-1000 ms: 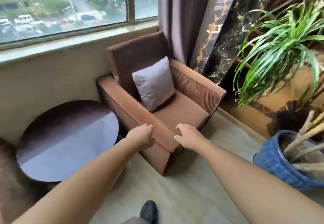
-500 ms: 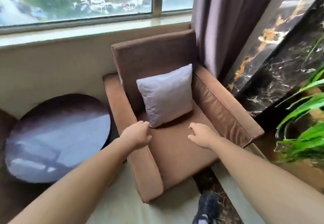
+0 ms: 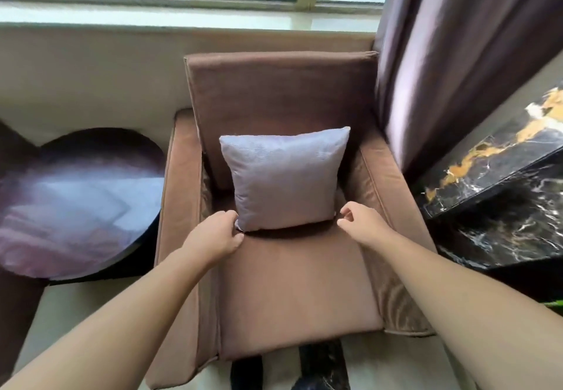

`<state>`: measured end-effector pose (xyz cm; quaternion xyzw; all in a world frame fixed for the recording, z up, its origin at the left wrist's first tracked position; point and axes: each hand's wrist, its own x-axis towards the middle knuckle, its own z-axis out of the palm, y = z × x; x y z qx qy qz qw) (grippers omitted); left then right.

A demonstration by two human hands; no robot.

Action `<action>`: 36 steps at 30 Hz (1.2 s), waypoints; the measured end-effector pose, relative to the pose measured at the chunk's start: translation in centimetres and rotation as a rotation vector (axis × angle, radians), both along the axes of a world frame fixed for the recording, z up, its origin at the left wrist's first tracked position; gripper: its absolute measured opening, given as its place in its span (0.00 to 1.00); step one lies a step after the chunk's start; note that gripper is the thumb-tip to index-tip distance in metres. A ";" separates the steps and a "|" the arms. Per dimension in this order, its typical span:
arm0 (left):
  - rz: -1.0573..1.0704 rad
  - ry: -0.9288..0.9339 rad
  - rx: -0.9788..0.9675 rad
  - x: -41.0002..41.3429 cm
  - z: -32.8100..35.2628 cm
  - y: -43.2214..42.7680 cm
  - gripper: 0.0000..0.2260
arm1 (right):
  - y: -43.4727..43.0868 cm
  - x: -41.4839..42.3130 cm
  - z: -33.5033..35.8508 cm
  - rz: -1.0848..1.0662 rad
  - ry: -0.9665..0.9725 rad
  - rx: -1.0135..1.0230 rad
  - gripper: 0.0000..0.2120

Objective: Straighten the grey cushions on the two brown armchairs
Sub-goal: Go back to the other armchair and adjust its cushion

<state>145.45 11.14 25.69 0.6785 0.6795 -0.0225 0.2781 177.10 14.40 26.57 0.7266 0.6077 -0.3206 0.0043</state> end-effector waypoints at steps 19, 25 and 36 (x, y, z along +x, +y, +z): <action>0.964 -0.584 0.293 -0.2 -17.2 18.0 0.25 | 26.3 5.9 -18.4 -0.630 0.543 0.347 0.33; 1.114 -0.814 0.442 -0.7 -18.9 24.9 0.33 | 30.7 4.9 -19.0 -0.627 0.841 0.311 0.18; 1.078 -1.067 0.556 -0.8 -19.3 27.1 0.07 | 31.4 6.1 -18.9 -0.627 1.026 0.323 0.09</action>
